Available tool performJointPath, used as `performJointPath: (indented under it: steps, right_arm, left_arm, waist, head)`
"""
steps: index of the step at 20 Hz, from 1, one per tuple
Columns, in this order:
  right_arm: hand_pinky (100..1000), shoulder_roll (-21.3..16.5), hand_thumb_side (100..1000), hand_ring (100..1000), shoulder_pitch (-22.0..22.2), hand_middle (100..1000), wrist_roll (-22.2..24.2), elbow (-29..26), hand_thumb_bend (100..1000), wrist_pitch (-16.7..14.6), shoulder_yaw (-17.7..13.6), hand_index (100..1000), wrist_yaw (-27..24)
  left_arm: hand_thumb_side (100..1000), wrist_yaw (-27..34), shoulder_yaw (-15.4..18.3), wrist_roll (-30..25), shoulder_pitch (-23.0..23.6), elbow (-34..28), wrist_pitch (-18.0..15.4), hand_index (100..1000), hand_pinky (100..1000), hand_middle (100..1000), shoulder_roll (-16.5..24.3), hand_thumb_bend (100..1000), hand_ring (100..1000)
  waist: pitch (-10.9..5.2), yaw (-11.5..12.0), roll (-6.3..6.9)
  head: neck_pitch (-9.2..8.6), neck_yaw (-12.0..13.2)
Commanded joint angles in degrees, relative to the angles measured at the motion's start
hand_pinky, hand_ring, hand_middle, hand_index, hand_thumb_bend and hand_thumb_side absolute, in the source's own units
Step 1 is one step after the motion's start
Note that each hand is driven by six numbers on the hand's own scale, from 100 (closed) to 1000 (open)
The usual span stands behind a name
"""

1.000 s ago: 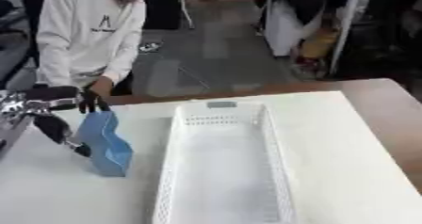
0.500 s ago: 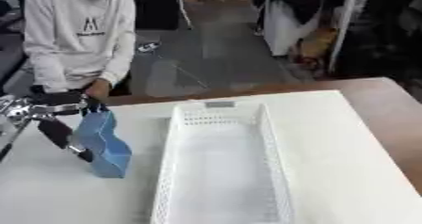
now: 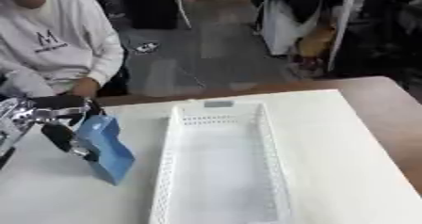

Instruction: Pick up objects on the table and place them in the box.

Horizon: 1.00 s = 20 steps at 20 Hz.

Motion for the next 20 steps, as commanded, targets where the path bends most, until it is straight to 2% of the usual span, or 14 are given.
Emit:
performJointPath:
  steps: [1,4,7,13,14,15,20]
  right_arm:
    - [343,-1.45,762,534,-0.55,633,-0.82,-0.88,100,-0.61,-0.30,675,-0.22]
    - [342,-1.48,763,533,-0.46,633,-0.79,-0.88,100,-0.56,-0.29,675,-0.27]
    - [344,-1.51,765,534,-0.39,633,-0.85,-0.88,100,-0.56,-0.33,675,-0.34]
    - [343,-1.56,766,533,-0.25,633,-1.08,-0.88,100,-0.56,-0.30,675,-0.55]
    - [343,-1.57,764,533,-0.27,633,-1.06,-0.88,100,-0.54,-0.27,675,-0.57]
    - [343,-1.58,767,532,-0.31,633,-1.05,-0.88,100,-0.51,-0.24,675,-0.60]
    - [344,-1.69,771,533,-0.84,633,-0.99,-0.88,100,-0.38,-0.10,675,-1.06]
  left_arm:
    - [723,-0.74,0.51,-0.41,-1.25,-2.09,-7.26,484,100,259,1.02,313,100]
    - [729,-1.82,0.52,5.79,-1.68,-4.01,-7.07,477,100,234,1.58,315,100]
    - [717,-2.33,0.53,9.56,-2.39,-5.66,-6.70,477,100,226,2.01,331,100]
    - [704,2.77,0.68,11.37,-5.55,-10.97,-4.77,480,100,221,2.55,348,100]
    - [486,4.46,0.60,11.35,-6.25,-11.84,-4.45,480,100,221,2.40,434,100]
    - [700,6.17,0.46,11.19,-6.88,-12.65,-4.13,480,100,219,2.20,352,100]
    - [700,12.18,-0.56,9.75,-8.83,-14.79,-3.44,477,100,217,1.14,350,100]
  waist:
    - [-0.57,-0.02,-0.12]
    - [-0.63,0.04,-0.09]
    - [-0.75,0.08,-0.10]
    - [-0.94,0.11,-0.09]
    - [-0.97,0.08,-0.08]
    - [-1.00,0.03,-0.06]
    - [-1.12,-0.43,0.14]
  head:
    - [0.15,0.09]
    - [0.20,0.11]
    - [0.17,0.15]
    - [0.27,0.44]
    - [0.29,0.50]
    - [0.32,0.60]
    - [-0.23,0.84]
